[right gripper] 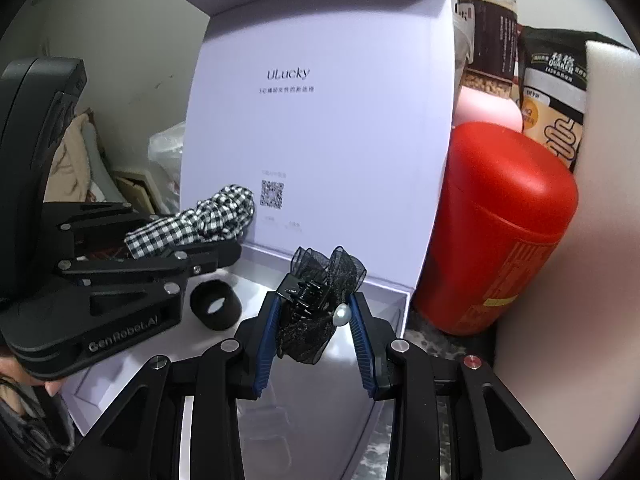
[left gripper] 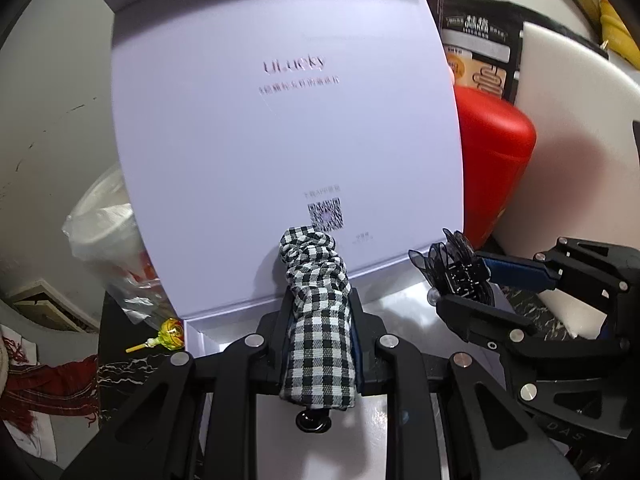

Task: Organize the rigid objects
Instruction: 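Open both grippers to drop the strap and glove into the box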

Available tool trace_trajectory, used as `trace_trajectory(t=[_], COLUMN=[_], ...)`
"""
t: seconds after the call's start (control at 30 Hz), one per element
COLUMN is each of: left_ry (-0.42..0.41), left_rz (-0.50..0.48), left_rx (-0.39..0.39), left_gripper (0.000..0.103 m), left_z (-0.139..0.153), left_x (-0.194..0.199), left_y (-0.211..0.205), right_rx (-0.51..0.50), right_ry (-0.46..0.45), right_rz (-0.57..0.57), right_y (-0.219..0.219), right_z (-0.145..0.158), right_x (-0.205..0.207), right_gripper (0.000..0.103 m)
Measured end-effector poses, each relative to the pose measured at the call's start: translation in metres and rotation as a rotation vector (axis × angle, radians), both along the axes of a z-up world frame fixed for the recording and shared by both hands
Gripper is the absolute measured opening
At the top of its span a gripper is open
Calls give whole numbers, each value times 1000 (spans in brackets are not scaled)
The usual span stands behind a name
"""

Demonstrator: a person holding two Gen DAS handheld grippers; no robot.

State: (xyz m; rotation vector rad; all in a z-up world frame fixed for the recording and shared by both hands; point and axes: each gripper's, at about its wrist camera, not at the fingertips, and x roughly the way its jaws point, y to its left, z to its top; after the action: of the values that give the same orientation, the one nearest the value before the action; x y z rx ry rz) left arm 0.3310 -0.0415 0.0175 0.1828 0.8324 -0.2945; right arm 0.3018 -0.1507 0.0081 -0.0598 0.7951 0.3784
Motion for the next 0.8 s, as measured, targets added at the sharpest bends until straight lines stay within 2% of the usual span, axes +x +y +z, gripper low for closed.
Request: trace_trajectory(t=[0.23, 0.33, 0.4, 0.43, 0.5, 0.57, 0.8], left_ry=[11, 14, 35, 47, 44, 10, -13], left_rz=[26, 66, 88, 100, 118, 141, 142], left_rx=[-2, 20, 19, 17, 23, 40, 38], left_gripper=[22, 24, 38, 43, 71, 81, 81], left_z=[3, 7, 5, 4, 5, 9, 20], left_x=[4, 5, 9, 11, 12, 10, 4], left_y=[2, 6, 9, 10, 11, 12, 13], right_rx=[-1, 2, 2, 4, 6, -2, -7], right_ry=[32, 31, 24, 20, 11, 1, -20], right_rz=[-14, -24, -30, -35, -37, -41, -54], right_y=[5, 5, 4, 4, 3, 2, 1], right_z=[-7, -4, -3, -2, 0, 2, 5], right_x=[9, 9, 7, 6, 5, 4, 2], right_gripper=[36, 48, 71, 73, 73, 73, 73])
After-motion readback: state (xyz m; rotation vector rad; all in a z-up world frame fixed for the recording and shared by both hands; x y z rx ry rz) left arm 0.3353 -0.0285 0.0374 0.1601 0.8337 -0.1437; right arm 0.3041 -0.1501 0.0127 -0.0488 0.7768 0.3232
